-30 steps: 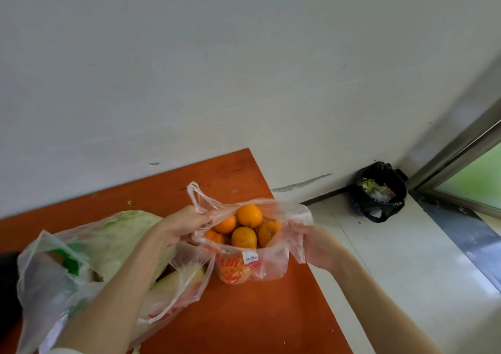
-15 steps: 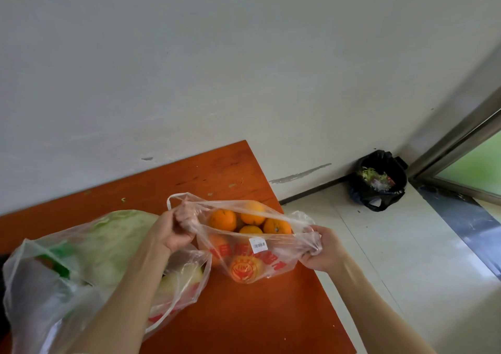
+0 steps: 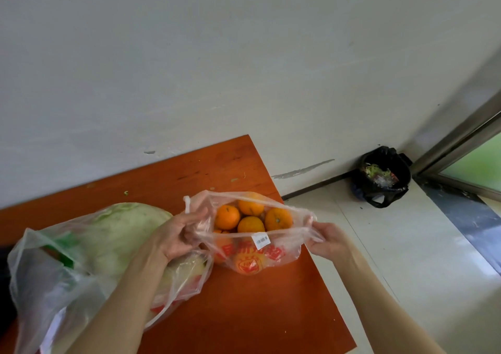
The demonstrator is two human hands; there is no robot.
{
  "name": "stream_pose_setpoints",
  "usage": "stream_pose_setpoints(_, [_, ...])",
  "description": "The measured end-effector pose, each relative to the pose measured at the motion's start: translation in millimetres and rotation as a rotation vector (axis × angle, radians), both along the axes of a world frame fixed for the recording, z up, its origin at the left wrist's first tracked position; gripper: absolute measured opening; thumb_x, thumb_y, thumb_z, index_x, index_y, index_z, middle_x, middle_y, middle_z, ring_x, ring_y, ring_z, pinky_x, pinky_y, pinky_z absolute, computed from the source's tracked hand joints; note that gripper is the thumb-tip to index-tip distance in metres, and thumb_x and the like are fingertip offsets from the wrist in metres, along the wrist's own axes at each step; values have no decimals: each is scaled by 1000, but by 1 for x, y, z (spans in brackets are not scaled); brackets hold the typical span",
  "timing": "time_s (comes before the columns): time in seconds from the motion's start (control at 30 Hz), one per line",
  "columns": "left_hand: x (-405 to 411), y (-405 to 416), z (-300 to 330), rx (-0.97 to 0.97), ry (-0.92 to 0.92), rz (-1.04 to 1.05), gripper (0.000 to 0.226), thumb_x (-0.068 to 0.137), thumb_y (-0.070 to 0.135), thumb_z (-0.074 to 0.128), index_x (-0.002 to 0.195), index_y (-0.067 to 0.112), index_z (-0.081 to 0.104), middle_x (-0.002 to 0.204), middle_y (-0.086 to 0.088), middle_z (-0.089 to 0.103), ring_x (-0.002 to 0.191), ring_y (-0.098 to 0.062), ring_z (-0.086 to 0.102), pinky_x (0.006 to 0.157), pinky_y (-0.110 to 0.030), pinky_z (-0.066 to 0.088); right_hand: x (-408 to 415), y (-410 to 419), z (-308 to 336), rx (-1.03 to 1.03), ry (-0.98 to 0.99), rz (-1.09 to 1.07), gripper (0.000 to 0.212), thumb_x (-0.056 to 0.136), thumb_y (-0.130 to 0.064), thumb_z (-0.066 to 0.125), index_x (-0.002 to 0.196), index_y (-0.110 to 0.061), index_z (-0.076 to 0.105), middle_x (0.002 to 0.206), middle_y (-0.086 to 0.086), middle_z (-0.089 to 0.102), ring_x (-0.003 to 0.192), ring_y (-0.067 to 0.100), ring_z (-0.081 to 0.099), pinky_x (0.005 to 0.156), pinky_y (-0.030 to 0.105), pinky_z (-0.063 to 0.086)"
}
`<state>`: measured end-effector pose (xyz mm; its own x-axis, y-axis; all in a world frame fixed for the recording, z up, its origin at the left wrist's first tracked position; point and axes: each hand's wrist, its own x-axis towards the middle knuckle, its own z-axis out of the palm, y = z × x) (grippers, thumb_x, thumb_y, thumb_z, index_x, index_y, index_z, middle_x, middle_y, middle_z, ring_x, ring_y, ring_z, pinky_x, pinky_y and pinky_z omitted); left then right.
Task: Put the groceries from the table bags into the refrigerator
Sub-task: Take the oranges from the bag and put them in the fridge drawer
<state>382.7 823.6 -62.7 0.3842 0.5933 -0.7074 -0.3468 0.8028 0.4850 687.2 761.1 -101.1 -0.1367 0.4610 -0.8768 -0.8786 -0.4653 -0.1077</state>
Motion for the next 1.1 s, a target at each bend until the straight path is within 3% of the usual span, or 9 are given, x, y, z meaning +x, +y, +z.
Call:
stream_pose_setpoints(0.1, [-6, 1, 1, 20, 166, -210, 55, 62, 6, 80, 114, 14, 63, 86, -4, 56, 64, -14, 55, 74, -48, 53, -4, 2, 7, 5, -297, 255, 10, 95, -6, 40, 94, -2, 50, 76, 12, 56, 58, 17, 59, 43, 25, 49])
stream_pose_setpoints(0.23, [8, 6, 21, 337, 887, -364, 75, 72, 13, 77, 136, 9, 38, 121, -16, 56, 104, -28, 59, 83, -40, 50, -10, 4, 17, 14, -1062, 511, 36, 90, -3, 49, 125, -4, 47, 107, 14, 55, 98, 26, 56, 82, 36, 50])
stream_pose_setpoints(0.3, [21, 4, 35, 585, 1326, -429, 83, 76, 26, 74, 142, 12, 24, 139, -15, 38, 124, -31, 44, 95, -43, 42, -16, -1, 24, 184, -1591, 596, 40, 89, -5, 55, 129, -9, 50, 122, 13, 51, 112, 28, 50, 94, 40, 46])
stream_pose_setpoints(0.4, [43, -10, 44, 1291, 1622, -398, 60, 80, 22, 67, 134, 16, 40, 133, -9, 44, 126, -28, 41, 99, -44, 37, -33, -3, 30, 750, -2155, 597, 17, 84, -1, 59, 97, -5, 69, 96, 12, 62, 89, 28, 58, 77, 38, 52])
stream_pose_setpoints(0.5, [73, -29, 33, 1689, 1477, -665, 26, 84, 16, 60, 110, 19, 61, 112, 0, 62, 110, -20, 54, 95, -38, 41, -57, -3, 31, 971, -2029, 980, 31, 88, -26, 42, 91, -11, 68, 92, 8, 65, 83, 25, 62, 70, 40, 55])
stream_pose_setpoints(0.6, [79, -38, 10, 1436, 1487, -1080, 36, 90, 28, 50, 126, 26, 49, 129, 4, 52, 124, -18, 42, 109, -37, 27, -63, -2, 24, 710, -1917, 1475, 43, 89, -42, 41, 123, -17, 51, 128, 7, 50, 118, 26, 49, 97, 39, 45])
stream_pose_setpoints(0.87, [41, -44, -9, 1177, 1510, -1480, 110, 73, 64, 59, 146, 27, -14, 155, -10, -14, 142, -33, -12, 114, -51, -2, -43, -11, -10, 573, -1842, 1740, 113, 65, -60, 71, 146, -32, -4, 153, 8, 2, 140, 36, 11, 111, 51, 28])
stream_pose_setpoints(0.97, [46, -39, -12, 1289, 1501, -1253, 93, 75, 58, 61, 148, 24, 14, 154, -9, 16, 142, -30, 11, 113, -52, 11, -44, -5, -13, 597, -1804, 1674, 104, 70, -59, 67, 147, -33, 2, 154, 5, 7, 140, 33, 14, 111, 51, 29])
stream_pose_setpoints(1.1, [62, -31, -21, 1518, 1518, -1007, 47, 68, 39, 76, 110, 22, 63, 108, 1, 65, 103, -21, 61, 85, -43, 51, -42, 3, -5, 631, -1972, 1445, 44, 94, -36, 48, 135, -22, 42, 144, 3, 38, 129, 25, 38, 103, 37, 37])
